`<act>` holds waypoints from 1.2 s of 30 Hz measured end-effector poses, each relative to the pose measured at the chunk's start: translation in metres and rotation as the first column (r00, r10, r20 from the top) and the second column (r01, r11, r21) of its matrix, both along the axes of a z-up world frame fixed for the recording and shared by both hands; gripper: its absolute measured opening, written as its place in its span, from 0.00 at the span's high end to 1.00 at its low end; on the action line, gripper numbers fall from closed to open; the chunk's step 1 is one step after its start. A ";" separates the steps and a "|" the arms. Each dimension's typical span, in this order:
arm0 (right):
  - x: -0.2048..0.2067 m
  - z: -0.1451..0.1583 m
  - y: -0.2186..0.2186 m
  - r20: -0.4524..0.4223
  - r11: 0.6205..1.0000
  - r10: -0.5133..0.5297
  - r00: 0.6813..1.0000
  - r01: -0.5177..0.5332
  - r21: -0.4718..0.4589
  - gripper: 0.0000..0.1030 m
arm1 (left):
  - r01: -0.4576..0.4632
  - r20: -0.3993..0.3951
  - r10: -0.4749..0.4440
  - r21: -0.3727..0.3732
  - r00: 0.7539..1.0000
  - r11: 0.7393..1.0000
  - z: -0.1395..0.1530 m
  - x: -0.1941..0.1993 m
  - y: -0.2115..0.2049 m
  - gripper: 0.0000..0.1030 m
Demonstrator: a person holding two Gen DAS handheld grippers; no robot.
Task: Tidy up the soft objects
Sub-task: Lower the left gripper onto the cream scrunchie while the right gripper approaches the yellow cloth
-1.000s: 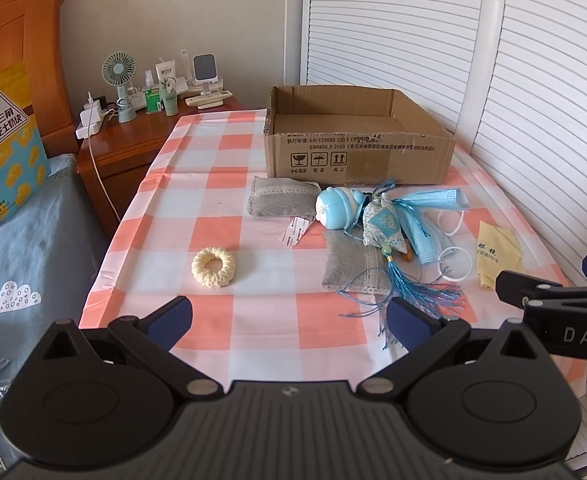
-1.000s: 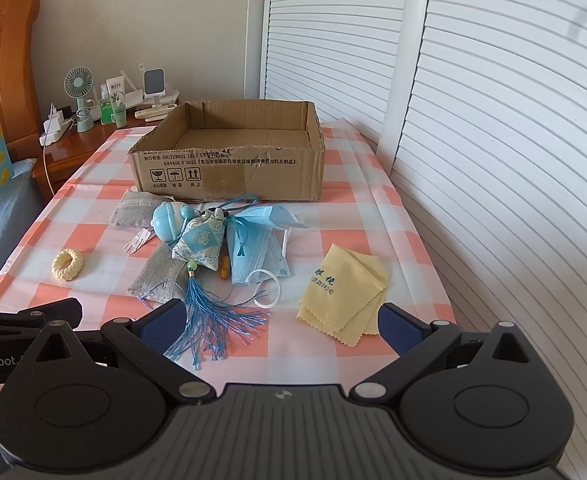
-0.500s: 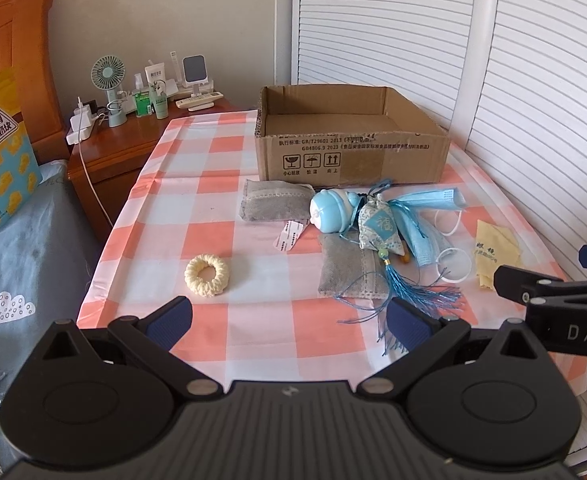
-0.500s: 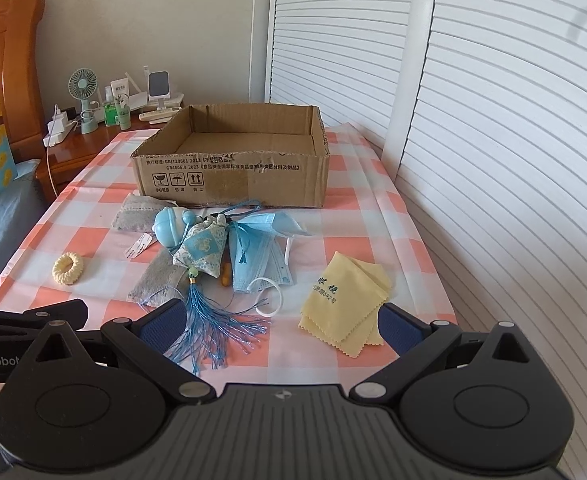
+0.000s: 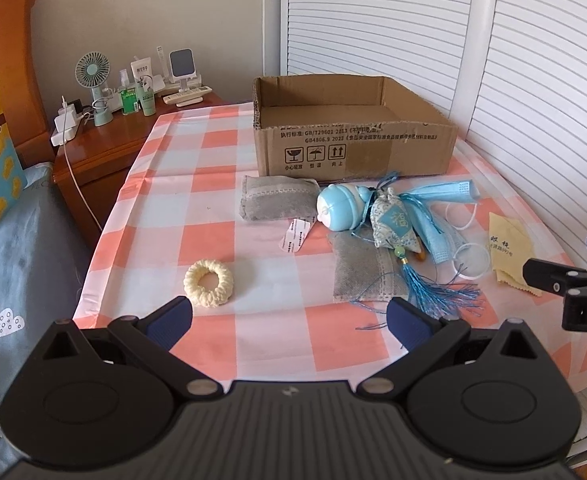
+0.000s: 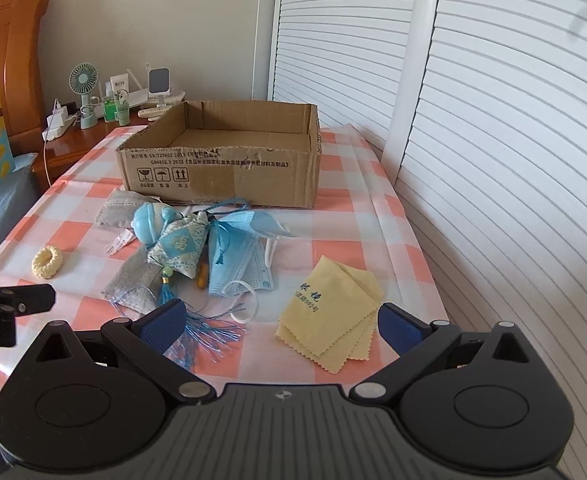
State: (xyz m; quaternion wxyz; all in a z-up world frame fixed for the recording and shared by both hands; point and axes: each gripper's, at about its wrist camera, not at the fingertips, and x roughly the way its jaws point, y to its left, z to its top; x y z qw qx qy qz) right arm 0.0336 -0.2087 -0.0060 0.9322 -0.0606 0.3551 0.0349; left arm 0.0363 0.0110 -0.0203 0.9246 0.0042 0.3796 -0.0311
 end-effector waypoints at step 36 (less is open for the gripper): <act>0.040 -0.070 -0.037 -0.111 0.999 -0.008 0.994 0.011 0.031 0.00 | 0.093 -0.050 -0.092 0.001 0.994 0.996 -0.064 0.042 0.051 0.00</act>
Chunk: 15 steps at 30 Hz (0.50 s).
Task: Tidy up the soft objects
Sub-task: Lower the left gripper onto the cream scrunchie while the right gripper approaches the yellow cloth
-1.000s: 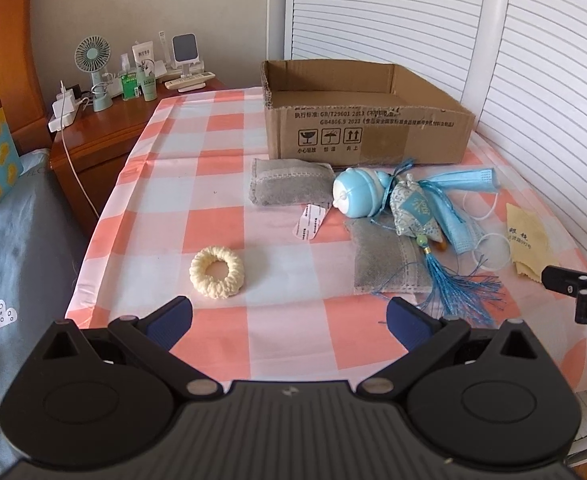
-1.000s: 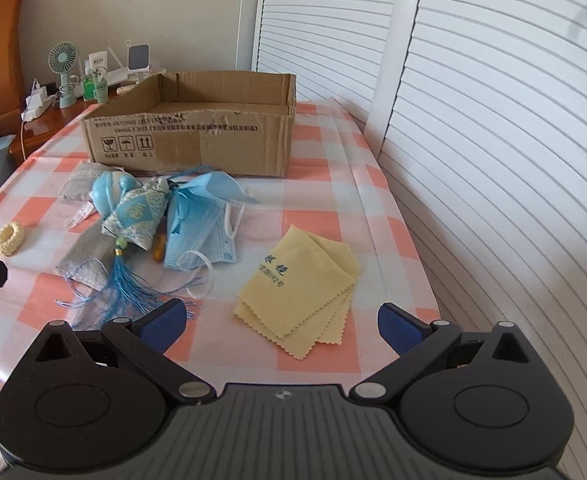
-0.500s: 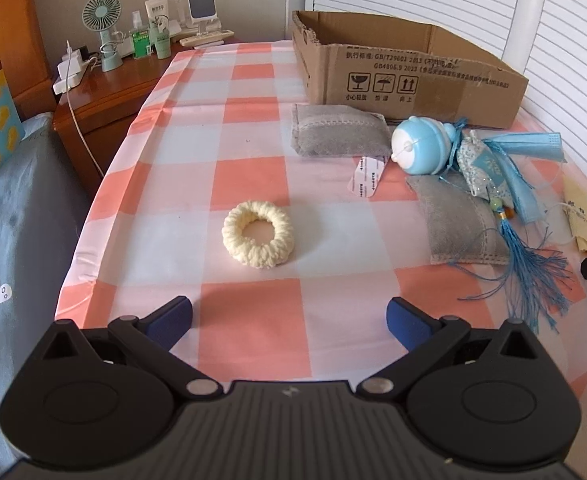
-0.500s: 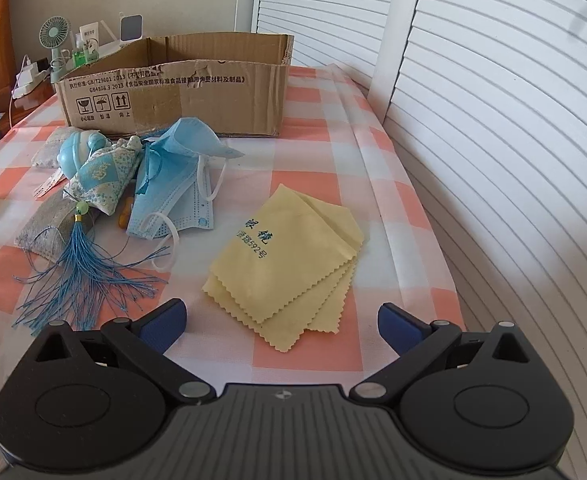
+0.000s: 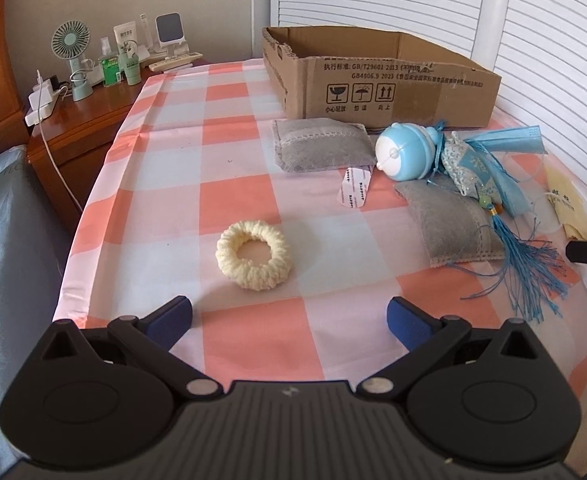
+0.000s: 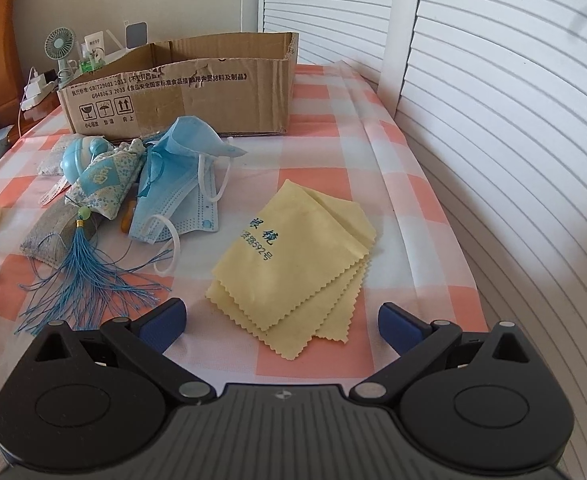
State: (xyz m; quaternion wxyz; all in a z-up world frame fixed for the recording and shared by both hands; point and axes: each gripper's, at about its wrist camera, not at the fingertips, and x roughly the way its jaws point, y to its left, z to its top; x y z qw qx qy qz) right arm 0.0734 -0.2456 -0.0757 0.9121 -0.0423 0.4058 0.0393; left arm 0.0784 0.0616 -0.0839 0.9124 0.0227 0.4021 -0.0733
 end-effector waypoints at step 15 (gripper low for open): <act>-0.001 -0.002 0.002 0.025 1.000 0.007 1.000 -0.007 0.003 0.00 | 0.036 0.057 -0.035 -0.017 0.998 0.999 0.003 0.023 0.012 0.36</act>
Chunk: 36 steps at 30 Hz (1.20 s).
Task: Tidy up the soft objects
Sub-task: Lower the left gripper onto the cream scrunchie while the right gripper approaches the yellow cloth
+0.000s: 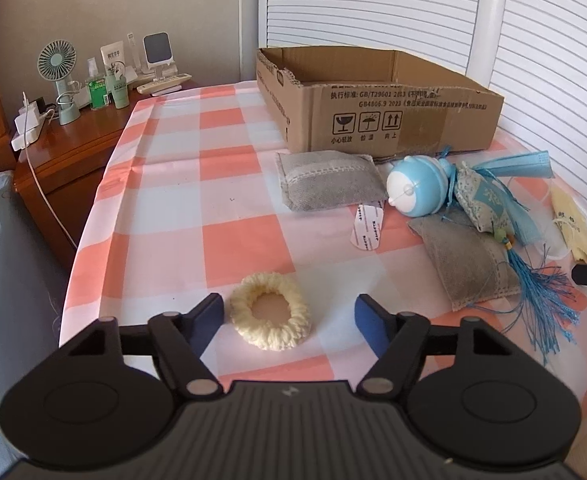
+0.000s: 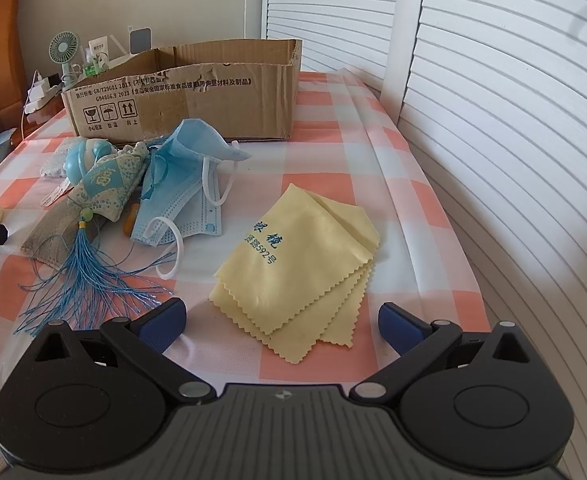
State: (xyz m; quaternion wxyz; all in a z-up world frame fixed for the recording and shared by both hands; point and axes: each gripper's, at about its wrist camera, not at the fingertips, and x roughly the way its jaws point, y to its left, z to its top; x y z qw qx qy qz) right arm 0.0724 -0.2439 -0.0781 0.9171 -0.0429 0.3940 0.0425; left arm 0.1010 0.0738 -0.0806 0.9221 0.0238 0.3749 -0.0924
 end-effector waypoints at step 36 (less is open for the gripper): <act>0.029 0.011 0.002 0.054 1.000 0.002 0.999 -0.001 -0.029 0.66 | 0.020 0.000 -0.020 -0.016 1.000 1.000 0.004 0.000 0.005 0.66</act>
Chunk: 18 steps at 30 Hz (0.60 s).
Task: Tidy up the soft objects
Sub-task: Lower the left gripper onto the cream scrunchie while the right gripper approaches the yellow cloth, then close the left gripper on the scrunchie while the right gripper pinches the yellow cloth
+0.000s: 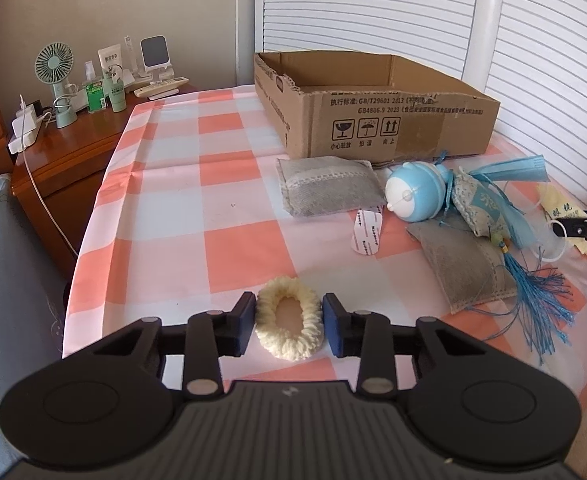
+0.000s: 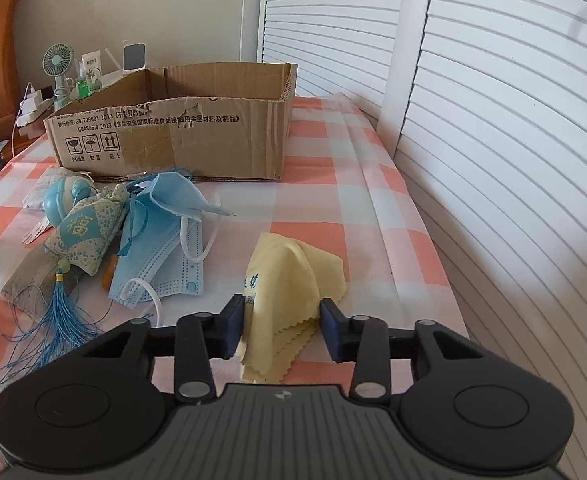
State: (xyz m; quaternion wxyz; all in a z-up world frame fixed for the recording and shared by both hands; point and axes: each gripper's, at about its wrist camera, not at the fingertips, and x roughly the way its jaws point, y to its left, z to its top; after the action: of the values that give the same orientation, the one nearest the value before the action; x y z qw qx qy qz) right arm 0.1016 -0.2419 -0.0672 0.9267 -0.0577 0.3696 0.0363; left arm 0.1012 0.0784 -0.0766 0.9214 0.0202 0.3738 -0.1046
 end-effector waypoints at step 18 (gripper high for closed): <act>-0.019 0.023 -0.003 0.034 0.999 0.027 0.999 -0.026 -0.031 0.49 | 0.050 0.007 -0.050 0.023 0.999 0.998 0.023 -0.010 0.002 0.68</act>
State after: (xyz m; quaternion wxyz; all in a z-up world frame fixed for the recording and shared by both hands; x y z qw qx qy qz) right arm 0.0824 -0.2451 -0.0445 0.9313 -0.0775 0.3534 0.0417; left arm 0.0912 0.0809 -0.0535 0.9196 0.0406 0.3707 -0.1233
